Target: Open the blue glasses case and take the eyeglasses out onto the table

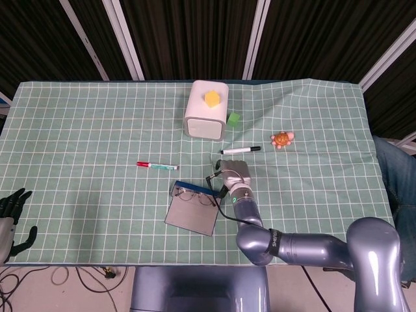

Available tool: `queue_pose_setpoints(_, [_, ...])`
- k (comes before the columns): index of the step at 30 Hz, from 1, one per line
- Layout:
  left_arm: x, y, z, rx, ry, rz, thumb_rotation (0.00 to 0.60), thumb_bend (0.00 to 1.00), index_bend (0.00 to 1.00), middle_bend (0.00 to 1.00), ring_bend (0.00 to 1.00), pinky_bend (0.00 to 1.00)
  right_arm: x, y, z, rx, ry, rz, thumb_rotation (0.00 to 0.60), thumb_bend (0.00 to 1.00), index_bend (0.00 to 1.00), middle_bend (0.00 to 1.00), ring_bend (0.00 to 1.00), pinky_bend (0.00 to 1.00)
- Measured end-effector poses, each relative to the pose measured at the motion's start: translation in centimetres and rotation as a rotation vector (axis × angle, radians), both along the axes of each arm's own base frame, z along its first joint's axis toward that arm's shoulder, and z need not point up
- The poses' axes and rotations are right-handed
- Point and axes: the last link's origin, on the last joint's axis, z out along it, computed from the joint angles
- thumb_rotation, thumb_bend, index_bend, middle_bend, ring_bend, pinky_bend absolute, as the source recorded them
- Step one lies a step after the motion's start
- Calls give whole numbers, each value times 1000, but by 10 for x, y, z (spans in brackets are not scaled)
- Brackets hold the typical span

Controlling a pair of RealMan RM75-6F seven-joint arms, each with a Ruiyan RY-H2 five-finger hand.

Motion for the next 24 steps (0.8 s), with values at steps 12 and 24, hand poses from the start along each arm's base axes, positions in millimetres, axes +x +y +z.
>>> queue_pose_setpoints(12, [0, 1, 0, -13, -19, 15, 600, 452, 18, 0, 0, 0, 5, -1, -22, -32, -6, -76, 600, 191, 361, 431, 382, 234])
queue_pose_setpoints(24, [-1, 2, 0, -13, -17, 20, 600, 453, 18, 0, 0, 0, 21, 8, -41, -8, -79, -55, 600, 212, 394, 451, 394, 237])
